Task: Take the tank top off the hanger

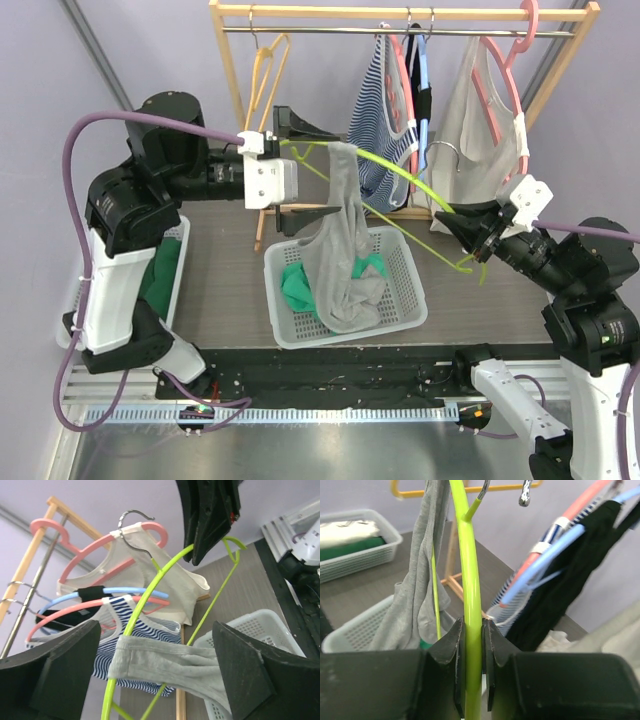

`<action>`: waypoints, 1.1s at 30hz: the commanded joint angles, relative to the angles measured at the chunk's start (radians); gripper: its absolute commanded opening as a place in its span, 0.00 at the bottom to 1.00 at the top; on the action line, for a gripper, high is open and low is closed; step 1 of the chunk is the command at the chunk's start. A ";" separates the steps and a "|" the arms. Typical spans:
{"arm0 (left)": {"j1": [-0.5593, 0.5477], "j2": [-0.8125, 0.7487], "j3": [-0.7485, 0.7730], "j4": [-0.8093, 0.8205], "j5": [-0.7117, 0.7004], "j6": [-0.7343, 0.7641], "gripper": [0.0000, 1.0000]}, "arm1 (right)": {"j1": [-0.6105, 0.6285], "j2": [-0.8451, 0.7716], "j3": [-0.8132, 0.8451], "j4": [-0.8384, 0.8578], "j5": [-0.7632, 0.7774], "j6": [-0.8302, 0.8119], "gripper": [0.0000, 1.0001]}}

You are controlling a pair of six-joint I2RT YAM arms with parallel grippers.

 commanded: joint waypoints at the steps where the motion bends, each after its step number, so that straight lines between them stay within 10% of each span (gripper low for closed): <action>1: -0.009 -0.057 -0.070 0.110 -0.158 -0.038 0.89 | -0.001 -0.033 0.025 0.070 0.185 -0.058 0.01; 5: -0.017 -0.171 -0.372 0.240 -0.280 -0.134 0.43 | -0.001 -0.075 -0.028 0.130 0.208 -0.035 0.01; 8: -0.030 -0.248 -0.598 0.378 -0.365 -0.209 0.31 | -0.001 -0.070 -0.033 0.138 0.193 -0.024 0.01; 22: -0.098 -0.199 -0.652 0.572 -0.642 -0.288 0.50 | -0.001 -0.072 -0.038 0.121 0.159 0.005 0.01; 33: -0.113 -0.170 -0.627 0.636 -0.700 -0.358 0.43 | -0.001 -0.072 -0.055 0.128 0.150 0.019 0.01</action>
